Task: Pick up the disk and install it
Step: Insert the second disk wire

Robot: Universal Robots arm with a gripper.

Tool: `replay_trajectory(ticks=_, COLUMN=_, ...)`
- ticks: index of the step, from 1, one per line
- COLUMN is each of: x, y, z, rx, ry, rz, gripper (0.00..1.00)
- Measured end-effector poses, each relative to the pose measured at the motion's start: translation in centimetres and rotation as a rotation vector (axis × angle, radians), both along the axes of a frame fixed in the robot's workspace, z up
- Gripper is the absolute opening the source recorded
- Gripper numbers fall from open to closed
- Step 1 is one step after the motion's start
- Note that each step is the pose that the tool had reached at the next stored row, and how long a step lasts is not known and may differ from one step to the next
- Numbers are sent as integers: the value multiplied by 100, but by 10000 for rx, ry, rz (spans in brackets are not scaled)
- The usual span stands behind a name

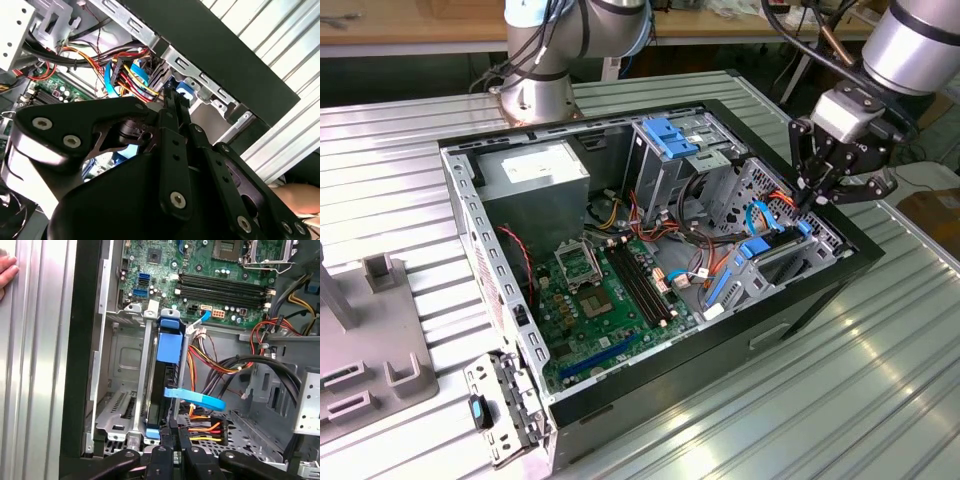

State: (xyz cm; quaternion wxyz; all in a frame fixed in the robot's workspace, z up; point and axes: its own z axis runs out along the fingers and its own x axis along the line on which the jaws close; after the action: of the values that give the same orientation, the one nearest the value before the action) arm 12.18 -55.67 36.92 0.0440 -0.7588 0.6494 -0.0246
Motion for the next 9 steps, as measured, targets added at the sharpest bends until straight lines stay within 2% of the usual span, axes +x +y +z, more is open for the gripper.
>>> replay_trajectory(ticks=2, x=-32, y=-4, z=-7, rx=-3, ry=-149, rz=0, gripper=16)
replay_trajectory(ticks=3, x=-56, y=-9, z=-13, rx=2, ry=-306, rz=0, gripper=16)
replay_trajectory(ticks=5, x=-84, y=-17, z=-15, rx=8, ry=-535, rz=0, gripper=16)
replay_trajectory(ticks=6, x=-119, y=-36, z=-25, rx=15, ry=-739, rz=0, gripper=16)
replay_trajectory(ticks=7, x=-156, y=-55, z=-38, rx=17, ry=-830, rz=0, gripper=16)
replay_trajectory(ticks=9, x=-203, y=-76, z=-61, rx=15, ry=-926, rz=0, gripper=16)
